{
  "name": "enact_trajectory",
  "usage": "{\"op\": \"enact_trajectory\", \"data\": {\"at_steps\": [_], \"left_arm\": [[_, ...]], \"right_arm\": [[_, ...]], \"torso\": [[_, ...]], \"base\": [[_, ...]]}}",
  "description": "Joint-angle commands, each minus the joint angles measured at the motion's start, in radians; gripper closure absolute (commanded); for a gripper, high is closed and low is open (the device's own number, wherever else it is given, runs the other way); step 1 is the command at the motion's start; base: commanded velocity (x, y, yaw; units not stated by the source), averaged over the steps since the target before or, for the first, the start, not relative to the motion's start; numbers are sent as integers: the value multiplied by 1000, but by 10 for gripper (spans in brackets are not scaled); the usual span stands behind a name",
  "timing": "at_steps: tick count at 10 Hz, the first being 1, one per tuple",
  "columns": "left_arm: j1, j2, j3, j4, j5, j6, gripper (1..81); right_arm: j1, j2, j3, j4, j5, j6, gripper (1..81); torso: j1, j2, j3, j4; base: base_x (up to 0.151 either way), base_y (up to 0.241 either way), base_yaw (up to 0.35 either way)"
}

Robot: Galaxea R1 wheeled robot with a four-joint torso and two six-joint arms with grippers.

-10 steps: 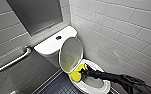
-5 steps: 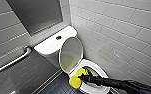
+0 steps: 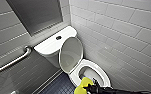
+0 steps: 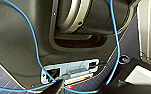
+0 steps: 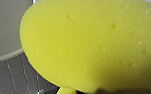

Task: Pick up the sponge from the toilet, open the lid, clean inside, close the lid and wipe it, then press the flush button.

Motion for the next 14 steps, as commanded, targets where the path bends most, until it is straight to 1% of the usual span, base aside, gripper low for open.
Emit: {"op": "enact_trajectory", "data": {"at_steps": [1,2,5,7,9,10,12,13,14], "left_arm": [[52,-3,13,13,83,8,10],[52,-1,13,14,83,9,10],[52,-4,16,16,82,11,10],[52,-9,19,16,82,11,10],[47,-33,31,14,80,8,10],[37,-70,69,14,80,5,10],[9,-181,224,14,82,3,10],[-6,-237,315,16,82,8,10],[-23,-265,364,16,83,9,10]], "right_arm": [[29,-151,136,-23,-29,-2,811],[26,-210,190,-23,-31,0,811],[22,-353,296,-21,-37,0,811],[-9,-448,327,-19,-34,0,811],[-61,-531,321,-20,-26,0,811],[-92,-574,327,-23,-28,-2,811],[-170,-644,338,-26,-36,-8,811],[-225,-657,331,-27,-31,-12,811],[-283,-652,321,-42,-28,-30,811]], "torso": [[0,0,0,0],[0,0,0,0],[0,0,0,0],[0,0,0,0],[0,0,0,0],[0,0,0,0],[0,0,0,0],[-64,100,0,0],[-65,102,0,0]], "base": [[0,0,0],[0,0,0],[0,0,0],[0,0,0],[0,0,0],[0,0,0],[0,0,0],[0,0,0],[0,0,0]]}}
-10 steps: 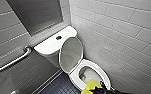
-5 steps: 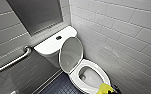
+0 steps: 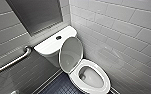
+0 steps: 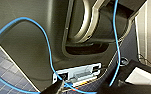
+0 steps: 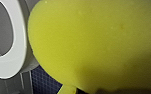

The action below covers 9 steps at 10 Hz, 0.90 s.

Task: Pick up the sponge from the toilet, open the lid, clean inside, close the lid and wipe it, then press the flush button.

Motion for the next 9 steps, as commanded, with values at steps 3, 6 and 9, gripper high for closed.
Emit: {"op": "enact_trajectory", "data": {"at_steps": [3,6,9], "left_arm": [[-80,-217,328,11,91,8,10],[-203,-320,467,0,99,2,10],[-310,-361,511,-32,117,-6,10]], "right_arm": [[-219,-5,-4,-86,6,-40,811],[-322,12,-24,-100,109,-40,811],[-392,22,-39,-103,153,-42,811]], "torso": [[-102,160,0,0],[-170,267,0,-77],[-168,264,73,-67]], "base": [[0,0,0],[0,0,0],[0,0,0]]}}
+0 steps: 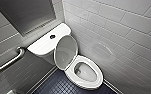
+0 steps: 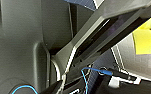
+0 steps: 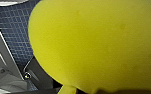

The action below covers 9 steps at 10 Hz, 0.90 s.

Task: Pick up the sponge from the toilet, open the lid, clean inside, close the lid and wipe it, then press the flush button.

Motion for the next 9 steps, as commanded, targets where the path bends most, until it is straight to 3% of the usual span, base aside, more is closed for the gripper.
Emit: {"op": "enact_trajectory", "data": {"at_steps": [1,2,3,4,5,6,9], "left_arm": [[-92,-62,54,-61,87,-4,10],[-151,-79,59,-96,92,-4,10],[-226,-106,77,-151,138,-7,10],[-298,-123,99,-188,179,-10,10],[-359,-131,110,-221,205,-10,10],[-412,-129,108,-259,236,-10,10],[-564,-100,16,-443,261,-27,10]], "right_arm": [[-42,-10,-11,-37,29,-6,811],[-74,9,-37,-49,43,-6,811],[-103,38,-78,-66,55,-6,811],[-133,58,-114,-77,78,-6,811],[-163,75,-154,-91,110,-5,811],[-183,95,-197,-100,150,-6,811],[-225,129,-230,-148,164,-6,811]], "torso": [[1,0,99,1],[-3,7,105,-5],[-6,14,219,-6],[-8,17,147,-7],[-10,17,187,-7],[-11,17,126,-7],[-13,17,179,-7]], "base": [[0,0,0],[0,0,0],[0,0,0],[0,0,0],[0,0,0],[0,0,0],[0,0,0]]}}
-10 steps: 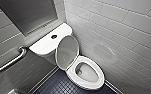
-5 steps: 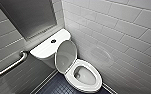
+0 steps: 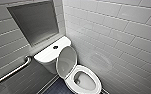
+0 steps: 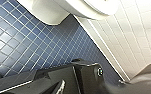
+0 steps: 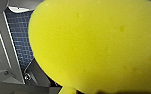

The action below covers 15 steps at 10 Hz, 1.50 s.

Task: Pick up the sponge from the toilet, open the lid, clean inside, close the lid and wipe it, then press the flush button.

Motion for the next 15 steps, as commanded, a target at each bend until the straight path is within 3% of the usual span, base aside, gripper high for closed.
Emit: {"op": "enact_trajectory", "data": {"at_steps": [1,4,6,10,15], "left_arm": [[-216,-21,-78,-289,80,-20,10],[-335,13,-213,-512,70,-81,10],[-410,39,-305,-563,69,-170,10],[-538,80,-466,-563,67,-393,10],[-638,214,-594,-554,77,-445,10]], "right_arm": [[-56,-4,-12,-60,5,-1,811],[-106,28,-60,-59,69,1,811],[-126,45,-97,-57,99,1,811],[-156,53,-108,-54,119,1,811],[-165,84,-131,-51,119,1,811]], "torso": [[0,0,0,0],[0,0,-2,0],[0,0,-2,0],[0,0,-2,0],[0,0,-2,0]], "base": [[0,0,0],[0,0,0],[0,0,0],[0,0,0],[0,0,0]]}}
